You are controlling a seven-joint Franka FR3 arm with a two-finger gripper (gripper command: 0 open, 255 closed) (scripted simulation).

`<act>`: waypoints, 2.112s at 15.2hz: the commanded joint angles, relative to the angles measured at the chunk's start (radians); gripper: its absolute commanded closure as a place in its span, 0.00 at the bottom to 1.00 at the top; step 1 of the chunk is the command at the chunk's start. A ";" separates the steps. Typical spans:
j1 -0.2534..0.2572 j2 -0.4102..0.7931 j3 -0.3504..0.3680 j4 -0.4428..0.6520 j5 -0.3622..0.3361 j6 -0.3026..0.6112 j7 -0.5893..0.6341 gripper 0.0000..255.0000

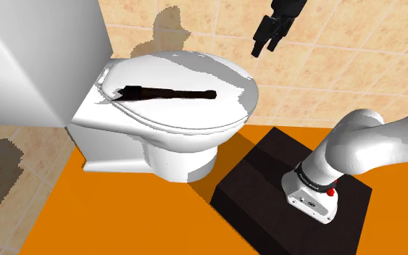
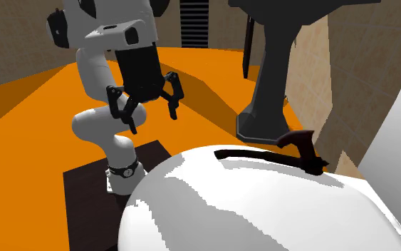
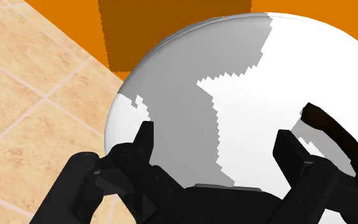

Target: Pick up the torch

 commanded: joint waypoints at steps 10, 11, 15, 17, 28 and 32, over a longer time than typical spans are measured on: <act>0.098 0.315 0.098 0.181 -0.008 0.082 -0.114 0.00; 0.108 0.348 0.110 0.204 -0.012 0.088 -0.125 0.00; 0.145 0.480 0.161 0.298 -0.034 0.101 -0.164 0.00; 0.164 0.544 0.187 0.346 -0.049 0.103 -0.182 0.00; 0.236 0.763 0.275 0.468 -0.124 0.147 -0.231 0.00; 0.237 0.768 0.275 0.425 -0.126 0.194 -0.229 0.00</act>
